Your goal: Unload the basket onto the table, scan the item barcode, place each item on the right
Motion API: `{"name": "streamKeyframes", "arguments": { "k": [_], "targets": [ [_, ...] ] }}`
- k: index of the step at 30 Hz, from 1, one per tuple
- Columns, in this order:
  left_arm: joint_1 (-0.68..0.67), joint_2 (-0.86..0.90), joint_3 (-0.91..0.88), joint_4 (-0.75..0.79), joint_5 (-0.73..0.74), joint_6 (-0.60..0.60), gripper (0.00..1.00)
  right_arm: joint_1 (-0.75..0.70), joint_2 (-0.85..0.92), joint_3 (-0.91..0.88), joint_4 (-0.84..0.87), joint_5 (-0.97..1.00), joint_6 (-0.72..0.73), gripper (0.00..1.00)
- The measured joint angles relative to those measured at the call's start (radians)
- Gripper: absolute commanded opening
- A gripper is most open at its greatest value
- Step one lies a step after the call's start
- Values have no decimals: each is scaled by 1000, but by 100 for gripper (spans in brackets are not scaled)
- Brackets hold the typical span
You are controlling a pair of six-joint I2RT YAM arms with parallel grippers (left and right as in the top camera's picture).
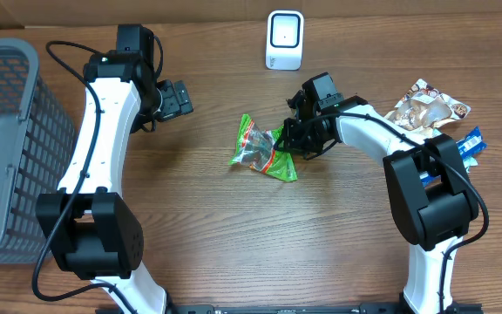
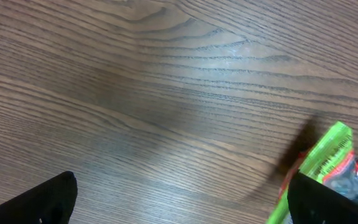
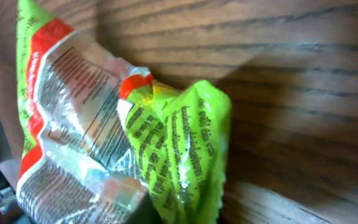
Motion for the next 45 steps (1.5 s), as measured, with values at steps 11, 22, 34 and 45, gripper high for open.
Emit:
{"name": "streamKeyframes", "arguments": {
  "k": [11, 22, 34, 45],
  "targets": [
    [0, 0, 0, 0, 0, 0, 100, 8, -3, -11, 9, -14, 124, 56],
    [0, 0, 0, 0, 0, 0, 100, 94, -35, -29, -14, 137, 385, 53],
    [0, 0, 0, 0, 0, 0, 99, 153, -47, -31, 0, 308, 475, 4],
    [0, 0, 0, 0, 0, 0, 100, 50, -73, -61, 77, 57, 121, 4]
  ]
}}
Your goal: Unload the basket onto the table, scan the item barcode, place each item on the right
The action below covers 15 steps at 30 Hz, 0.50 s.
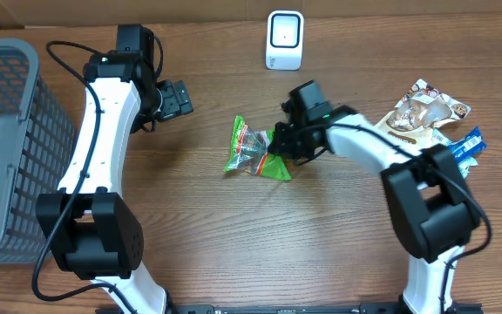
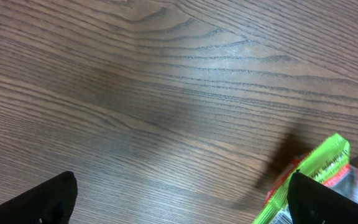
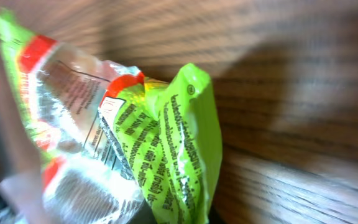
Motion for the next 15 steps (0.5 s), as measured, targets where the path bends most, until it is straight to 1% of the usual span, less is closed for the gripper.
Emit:
{"name": "streamKeyframes", "arguments": {
  "k": [2, 7, 11, 15],
  "targets": [
    [0, 0, 0, 0, 0, 0, 100, -48, -42, -6, -2, -90, -84, 4],
    [0, 0, 0, 0, 0, 0, 100, -154, -156, -5, 13, -290, -233, 4],
    [0, 0, 0, 0, 0, 0, 100, -219, -196, -5, 21, -441, -288, 4],
    [0, 0, 0, 0, 0, 0, 100, -257, -196, -6, 49, -584, -307, 4]
  ]
}}
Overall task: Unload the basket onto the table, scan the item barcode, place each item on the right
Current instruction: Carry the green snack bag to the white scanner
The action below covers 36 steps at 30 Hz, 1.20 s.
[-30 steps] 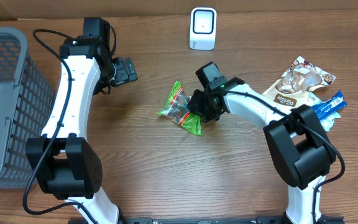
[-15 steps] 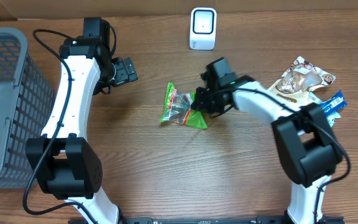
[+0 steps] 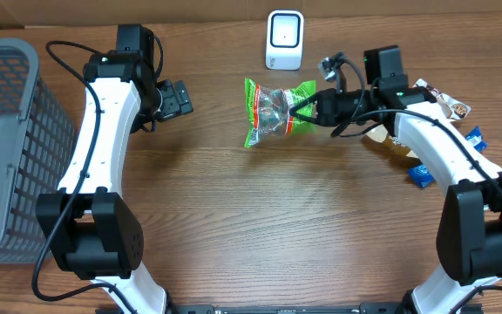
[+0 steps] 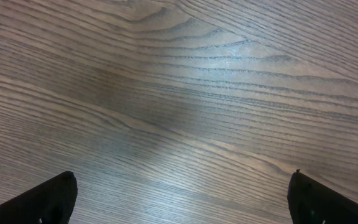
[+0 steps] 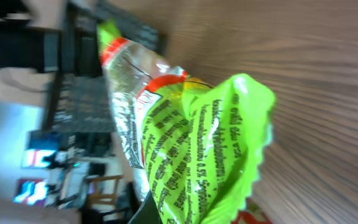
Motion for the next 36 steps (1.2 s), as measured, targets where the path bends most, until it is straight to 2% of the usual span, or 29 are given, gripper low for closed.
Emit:
{"name": "streamKeyframes", "arguments": {
  "k": [6, 16, 23, 36],
  "targets": [
    [0, 0, 0, 0, 0, 0, 100, -40, 0, 0, 99, -156, 111, 4],
    [0, 0, 0, 0, 0, 0, 100, -89, 0, -1, 194, -245, 498, 4],
    [0, 0, 0, 0, 0, 0, 100, -96, 0, -1, 451, -396, 732, 4],
    [0, 0, 0, 0, 0, 0, 100, -97, 0, -2, 819, -450, 1070, 4]
  ]
}}
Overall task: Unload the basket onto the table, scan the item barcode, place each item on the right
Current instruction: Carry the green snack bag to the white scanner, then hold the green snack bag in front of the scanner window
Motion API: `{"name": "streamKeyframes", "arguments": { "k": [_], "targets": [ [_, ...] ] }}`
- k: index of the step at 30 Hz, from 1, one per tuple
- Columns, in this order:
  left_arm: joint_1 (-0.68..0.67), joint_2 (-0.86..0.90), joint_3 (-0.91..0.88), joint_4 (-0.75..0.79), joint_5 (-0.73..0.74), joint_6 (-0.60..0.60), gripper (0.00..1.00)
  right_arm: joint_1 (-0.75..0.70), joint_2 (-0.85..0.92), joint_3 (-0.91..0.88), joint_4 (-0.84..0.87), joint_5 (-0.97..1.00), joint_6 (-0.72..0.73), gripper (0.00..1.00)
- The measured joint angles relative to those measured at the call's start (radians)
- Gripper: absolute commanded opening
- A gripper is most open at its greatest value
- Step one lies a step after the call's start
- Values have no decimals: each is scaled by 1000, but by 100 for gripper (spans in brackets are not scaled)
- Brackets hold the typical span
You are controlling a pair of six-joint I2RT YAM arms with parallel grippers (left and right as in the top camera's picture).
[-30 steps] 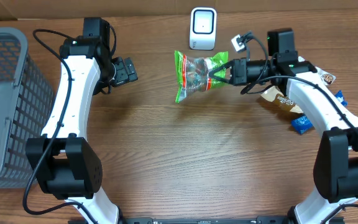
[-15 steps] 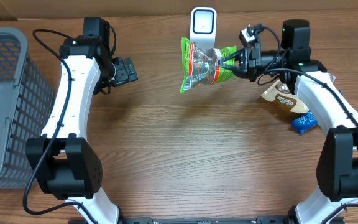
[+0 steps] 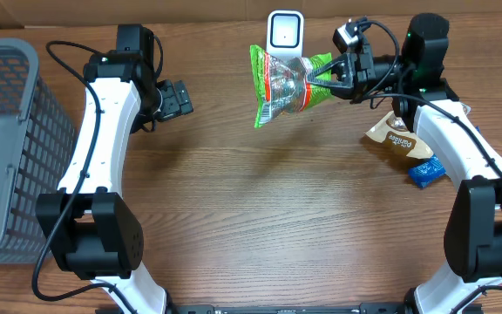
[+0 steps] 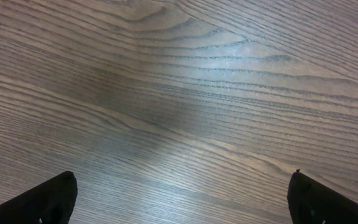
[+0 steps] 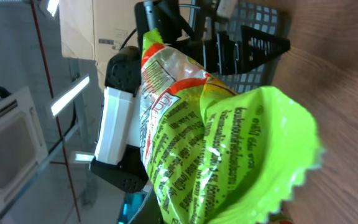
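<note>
My right gripper is shut on the right end of a green and clear snack bag, held up in the air. The bag hangs just in front of the white barcode scanner at the table's back edge. In the right wrist view the green bag fills the frame and hides the fingers. My left gripper stands open at the back left, over bare wood, with nothing between its fingers.
A grey mesh basket stands at the left edge. At the right lie a brown and white snack packet and a blue packet, partly under my right arm.
My right gripper has carried the green bag higher and further back, from beside the scanner to right in front of it. The left arm has not moved.
The green bag lay on the table's middle with my right gripper at its right end. Then the gripper was shut on it and the bag had shifted left. Then the bag was in the air near the scanner, and now it hangs before the scanner.
</note>
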Motion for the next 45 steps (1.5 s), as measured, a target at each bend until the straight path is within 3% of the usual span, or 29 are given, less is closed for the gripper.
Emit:
{"name": "streamKeyframes", "arguments": {
  "k": [7, 12, 15, 20, 24, 36, 41, 45],
  "targets": [
    [0, 0, 0, 0, 0, 0, 100, 0, 0, 0, 117, 31, 93, 4],
    [0, 0, 0, 0, 0, 0, 100, 3, 0, 0, 87, 144, 20, 4],
    [0, 0, 0, 1, 0, 0, 100, 10, 0, 2, -48, 229, -92, 4],
    [0, 0, 0, 0, 0, 0, 100, 35, 0, 2, -449, 494, -352, 4],
    [0, 0, 0, 0, 0, 0, 100, 66, 0, 0, -603, 724, -510, 4],
    [0, 0, 0, 0, 0, 0, 100, 196, 4, 98, -829, 1398, -866, 4],
    [0, 0, 0, 0, 0, 0, 100, 299, 4, 195, -742, 1696, -1043, 4],
    [0, 0, 0, 0, 0, 0, 100, 356, 4, 206, -623, 1826, -1219, 4]
  ]
}}
